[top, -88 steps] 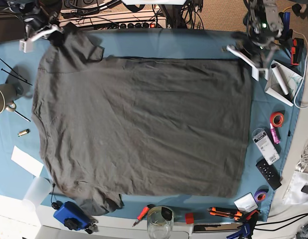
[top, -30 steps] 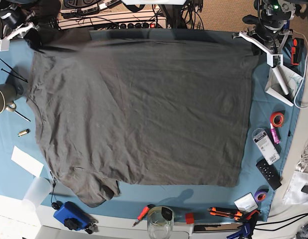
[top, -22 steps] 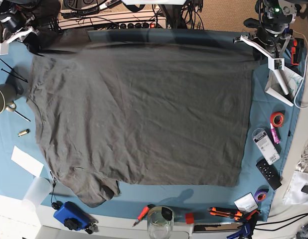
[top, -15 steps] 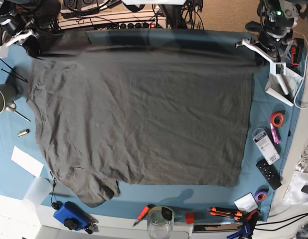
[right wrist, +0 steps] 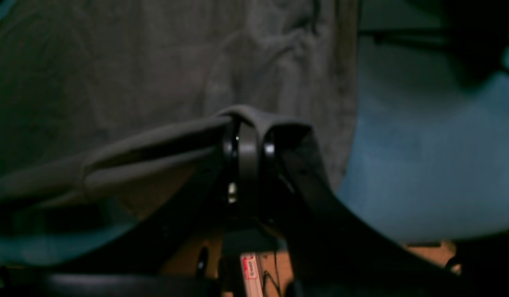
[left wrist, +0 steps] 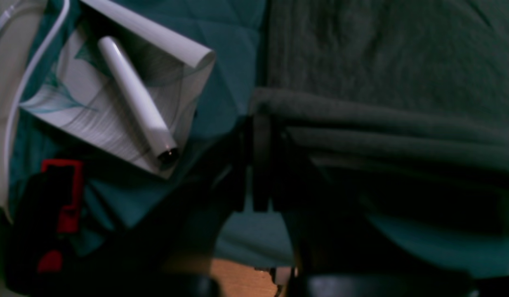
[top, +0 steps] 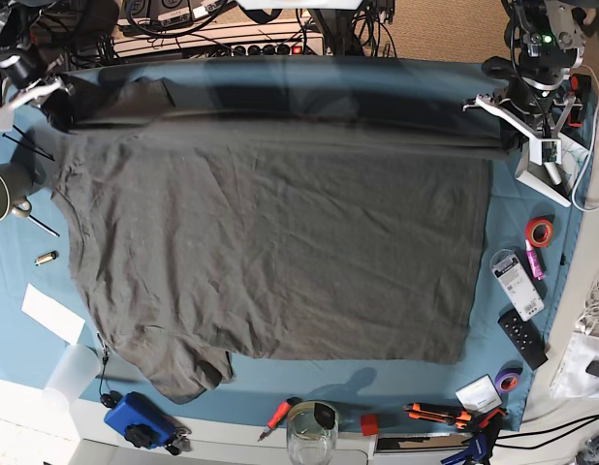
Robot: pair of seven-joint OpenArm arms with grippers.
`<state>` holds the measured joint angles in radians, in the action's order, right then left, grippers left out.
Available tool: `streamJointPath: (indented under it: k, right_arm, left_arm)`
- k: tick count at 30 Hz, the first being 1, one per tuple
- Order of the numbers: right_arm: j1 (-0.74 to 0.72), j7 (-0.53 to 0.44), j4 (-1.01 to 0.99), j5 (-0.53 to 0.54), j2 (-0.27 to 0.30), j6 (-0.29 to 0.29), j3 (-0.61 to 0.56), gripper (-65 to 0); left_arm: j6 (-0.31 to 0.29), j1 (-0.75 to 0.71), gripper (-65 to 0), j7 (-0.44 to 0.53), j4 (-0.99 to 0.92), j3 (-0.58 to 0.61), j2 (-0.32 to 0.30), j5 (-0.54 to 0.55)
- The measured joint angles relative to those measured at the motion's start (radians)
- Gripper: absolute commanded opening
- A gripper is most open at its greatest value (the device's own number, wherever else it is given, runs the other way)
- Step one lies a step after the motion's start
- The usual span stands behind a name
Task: Fold the T-shirt properly
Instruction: 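Lift the shoulder edge with both grippers and fold it toward the hem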
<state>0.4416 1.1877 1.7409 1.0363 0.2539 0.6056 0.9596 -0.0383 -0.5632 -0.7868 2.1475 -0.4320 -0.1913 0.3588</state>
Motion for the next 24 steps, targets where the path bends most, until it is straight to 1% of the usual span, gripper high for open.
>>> streamJointPath:
  k: [1, 2, 4, 8, 14, 16, 19, 21, 24]
  right_arm:
    - [-0.011, -0.003, 0.0, -0.011, 0.007, 0.0, -0.011, -65.0]
    - [-0.021, -0.007, 0.0, -0.019, 0.012, -0.002, -0.021, -65.0]
    - [-0.032, -0.026, 0.0, -0.037, 0.015, -0.007, -0.039, -65.0]
    - [-0.056, -0.041, -0.001, -0.09, 0.015, -0.026, -0.047, -65.0]
    - [-0.094, -0.059, -0.001, -0.1, 0.014, -0.026, -0.047, -65.0]
    - [-0.108, -0.062, -0.001, -0.127, 0.018, -0.026, -0.058, -65.0]
    - [-0.118, -0.085, -0.001, -0.161, 0.024, -0.042, -0.109, -65.0]
    - [-0.126, -0.113, -0.001, -0.212, 0.023, -0.063, -0.154, -65.0]
    - [-0.153, -0.142, -0.002, -0.269, 0.023, -0.084, -0.203, -65.0]
  left_arm:
    - [0.0, 0.009, -65.0, 0.0, -0.012, 0.002, 0.0, 0.001]
    - [-0.019, 0.018, -65.0, 0.003, -0.024, 0.003, 0.0, 0.0]
    - [-0.032, 0.032, -65.0, 0.002, -0.052, 0.003, 0.001, -0.002]
    - [-0.034, 0.06, -65.0, 0.003, -0.065, 0.003, 0.0, 0.001]
    - [-0.038, 0.095, -65.0, 0.022, -0.065, 0.005, 0.0, 0.002]
    - [-0.042, 0.108, -65.0, 0.021, -0.065, 0.005, 0.0, 0.002]
    - [-0.055, 0.115, -65.0, 0.022, -0.067, 0.005, 0.0, -0.001]
    - [-0.076, 0.114, -65.0, 0.023, -0.071, 0.005, 0.0, -0.003]
    - [-0.08, 0.115, -65.0, 0.046, -0.083, 0.005, 0.0, -0.005]
